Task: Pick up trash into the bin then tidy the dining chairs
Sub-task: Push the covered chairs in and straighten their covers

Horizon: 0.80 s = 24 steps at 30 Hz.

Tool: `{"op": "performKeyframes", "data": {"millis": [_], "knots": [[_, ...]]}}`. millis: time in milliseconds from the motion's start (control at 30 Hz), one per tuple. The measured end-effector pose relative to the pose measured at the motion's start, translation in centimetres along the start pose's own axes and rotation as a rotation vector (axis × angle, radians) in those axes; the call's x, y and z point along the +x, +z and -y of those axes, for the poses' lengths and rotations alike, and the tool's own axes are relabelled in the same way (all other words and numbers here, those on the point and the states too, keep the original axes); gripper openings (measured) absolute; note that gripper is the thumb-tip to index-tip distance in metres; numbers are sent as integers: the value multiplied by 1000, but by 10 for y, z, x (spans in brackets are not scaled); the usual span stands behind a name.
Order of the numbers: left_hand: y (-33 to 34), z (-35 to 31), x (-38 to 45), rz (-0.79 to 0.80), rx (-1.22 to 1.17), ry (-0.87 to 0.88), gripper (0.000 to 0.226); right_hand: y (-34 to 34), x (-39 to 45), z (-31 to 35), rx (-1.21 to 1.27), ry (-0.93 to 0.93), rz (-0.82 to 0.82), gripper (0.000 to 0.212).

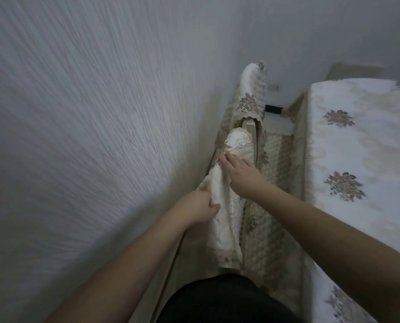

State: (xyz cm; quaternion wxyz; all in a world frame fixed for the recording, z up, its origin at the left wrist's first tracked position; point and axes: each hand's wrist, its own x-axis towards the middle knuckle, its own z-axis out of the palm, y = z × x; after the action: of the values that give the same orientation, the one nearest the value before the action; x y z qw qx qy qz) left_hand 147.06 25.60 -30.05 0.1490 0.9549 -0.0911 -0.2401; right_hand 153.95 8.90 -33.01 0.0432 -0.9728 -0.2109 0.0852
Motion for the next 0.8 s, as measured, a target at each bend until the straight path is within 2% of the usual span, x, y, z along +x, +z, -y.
{"op": "performKeyframes", "data": {"millis": [167, 233, 333, 467, 533, 633, 700, 800], "knots": [[-11, 12, 24, -106, 130, 124, 39, 4, -46, 29, 119, 185, 34, 65], [-13, 17, 35, -164, 63, 137, 33, 11, -62, 41, 189, 241, 38, 58], [-14, 21, 55, -234, -185, 110, 19, 18, -79, 63, 353, 365, 55, 57], [-11, 18, 83, -64, -478, 30, 64, 29, -82, 91, 623, 518, 59, 68], [-5, 16, 94, 13, -494, 44, 79, 37, -78, 99, 726, 590, 50, 81], [11, 16, 107, 15, -518, 71, 111, 44, -74, 103, 888, 735, 57, 90], [19, 18, 116, -6, -559, 80, 109, 47, -73, 104, 982, 807, 63, 92], [19, 18, 120, -13, -615, 78, 100, 51, -68, 108, 993, 858, -7, 80]]}}
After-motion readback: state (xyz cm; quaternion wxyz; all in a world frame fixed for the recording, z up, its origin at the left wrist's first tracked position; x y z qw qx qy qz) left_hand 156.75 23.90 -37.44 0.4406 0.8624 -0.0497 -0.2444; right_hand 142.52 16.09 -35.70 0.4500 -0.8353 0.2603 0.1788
